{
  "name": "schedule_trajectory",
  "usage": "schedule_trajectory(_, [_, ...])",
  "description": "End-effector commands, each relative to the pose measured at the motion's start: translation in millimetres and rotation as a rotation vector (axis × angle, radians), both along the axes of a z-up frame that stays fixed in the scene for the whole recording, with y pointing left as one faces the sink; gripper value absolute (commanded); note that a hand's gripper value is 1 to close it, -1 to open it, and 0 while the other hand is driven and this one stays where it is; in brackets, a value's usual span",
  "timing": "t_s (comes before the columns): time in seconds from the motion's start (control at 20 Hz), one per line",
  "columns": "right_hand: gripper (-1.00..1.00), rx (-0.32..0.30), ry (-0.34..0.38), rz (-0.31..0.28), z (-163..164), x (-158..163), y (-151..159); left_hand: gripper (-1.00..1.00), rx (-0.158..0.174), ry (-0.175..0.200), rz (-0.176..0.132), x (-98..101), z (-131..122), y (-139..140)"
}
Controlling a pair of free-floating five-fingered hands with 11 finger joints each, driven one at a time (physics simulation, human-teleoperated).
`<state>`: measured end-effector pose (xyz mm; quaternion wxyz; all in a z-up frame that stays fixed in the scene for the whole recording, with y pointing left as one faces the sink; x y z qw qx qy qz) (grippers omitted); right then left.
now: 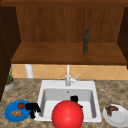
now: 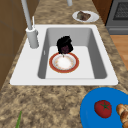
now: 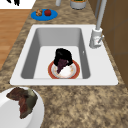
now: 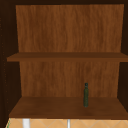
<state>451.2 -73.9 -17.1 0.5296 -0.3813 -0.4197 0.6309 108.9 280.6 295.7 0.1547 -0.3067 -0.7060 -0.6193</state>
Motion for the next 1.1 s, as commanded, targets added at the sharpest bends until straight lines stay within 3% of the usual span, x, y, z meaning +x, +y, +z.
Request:
schedule_trajectory(0.0, [1.00, 0.032, 0.000, -0.006, 30.9, -12.1, 0.5, 0.00, 0.000, 0.000, 0.000, 0.0, 0.0, 0.0])
schedule_trajectory(1.05, [1.00, 0.054, -0.069, 0.001, 192.8, -178.7, 5.5, 0.00, 0.000, 0.000, 0.000, 0.0, 0.0, 0.0])
